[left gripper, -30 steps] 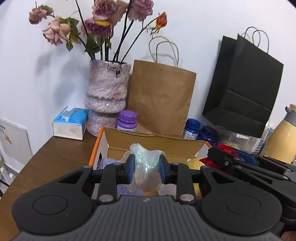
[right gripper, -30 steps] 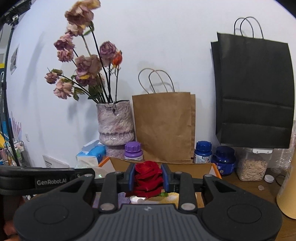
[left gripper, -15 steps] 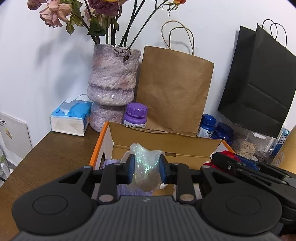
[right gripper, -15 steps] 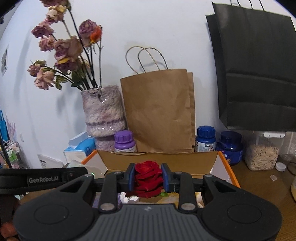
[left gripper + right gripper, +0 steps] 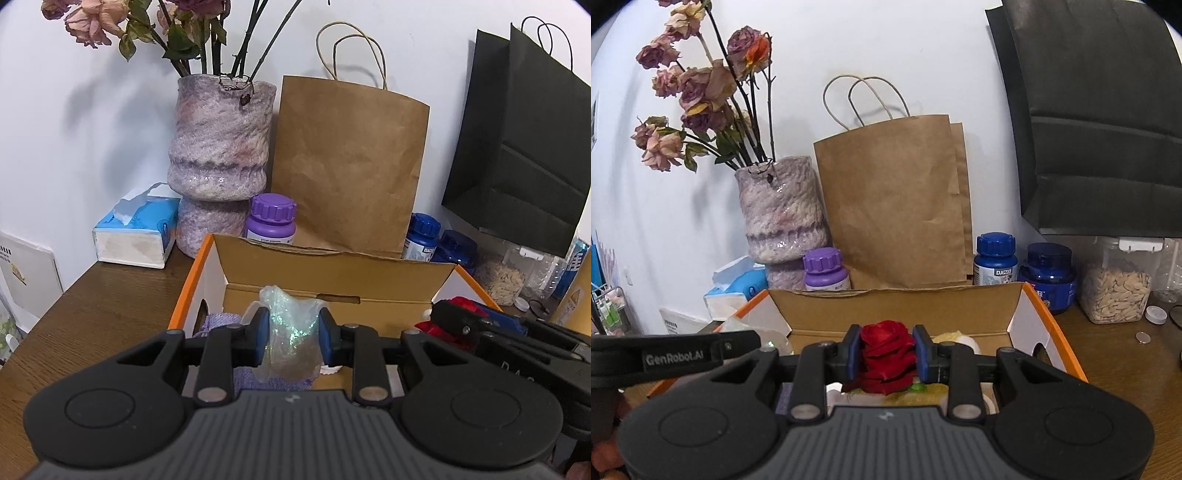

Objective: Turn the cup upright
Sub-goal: 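Lower the bag and rose into the box and open both tools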

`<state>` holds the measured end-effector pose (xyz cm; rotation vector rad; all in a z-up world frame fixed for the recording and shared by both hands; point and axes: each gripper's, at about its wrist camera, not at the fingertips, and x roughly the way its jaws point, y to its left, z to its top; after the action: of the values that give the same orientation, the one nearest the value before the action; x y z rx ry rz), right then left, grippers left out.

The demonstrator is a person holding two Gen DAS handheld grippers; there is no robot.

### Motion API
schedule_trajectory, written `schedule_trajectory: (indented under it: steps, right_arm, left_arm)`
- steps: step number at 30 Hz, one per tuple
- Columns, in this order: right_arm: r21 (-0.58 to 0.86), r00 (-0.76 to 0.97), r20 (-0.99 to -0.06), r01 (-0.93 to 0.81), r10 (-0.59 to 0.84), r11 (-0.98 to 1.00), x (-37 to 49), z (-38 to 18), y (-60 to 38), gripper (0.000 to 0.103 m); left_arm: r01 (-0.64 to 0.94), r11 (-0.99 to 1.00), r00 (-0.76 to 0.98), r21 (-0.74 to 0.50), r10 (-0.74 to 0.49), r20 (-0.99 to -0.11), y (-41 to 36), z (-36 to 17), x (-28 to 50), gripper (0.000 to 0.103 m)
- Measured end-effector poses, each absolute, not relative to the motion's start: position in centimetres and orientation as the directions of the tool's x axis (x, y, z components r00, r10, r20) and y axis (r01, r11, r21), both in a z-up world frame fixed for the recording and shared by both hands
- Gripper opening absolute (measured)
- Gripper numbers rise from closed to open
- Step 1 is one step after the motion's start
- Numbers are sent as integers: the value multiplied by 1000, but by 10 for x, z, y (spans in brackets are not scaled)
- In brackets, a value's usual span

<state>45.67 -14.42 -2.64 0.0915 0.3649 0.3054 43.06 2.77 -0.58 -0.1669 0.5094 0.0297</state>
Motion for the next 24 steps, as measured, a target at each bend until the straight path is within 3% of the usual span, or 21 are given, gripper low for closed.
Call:
schedule_trajectory:
  steps: [5,8,13,16,20,24]
  right_arm:
    - [126,893,-344,-264,292,956,456,-27,-144,32]
    - [129,898,-343,-246,276,961,455,-27,-147,40]
    - [143,912,-333,-204,241,968,453,-24,-154,78]
    - [157,917,-326,-187,230,970,452,-22,-158,94]
    - [179,920,-318,-178,228,968,450,-18,-163,100]
    - [195,921,-312,-178,233,965,448,-14,-165,103]
  left_arm:
    - [-71,987,874,-147,-9,-486,28,-4,429,44]
    - [-76,986,875,-151,-7,-483,30,-3,428,52]
    - [-94,985,882,-148,14,-470,31,-1,425,68]
    - [-100,985,890,-140,25,-456,31,1,422,79]
    - [-117,984,897,-134,47,-440,31,4,420,96]
    - [-137,981,902,-134,68,-427,32,7,417,103]
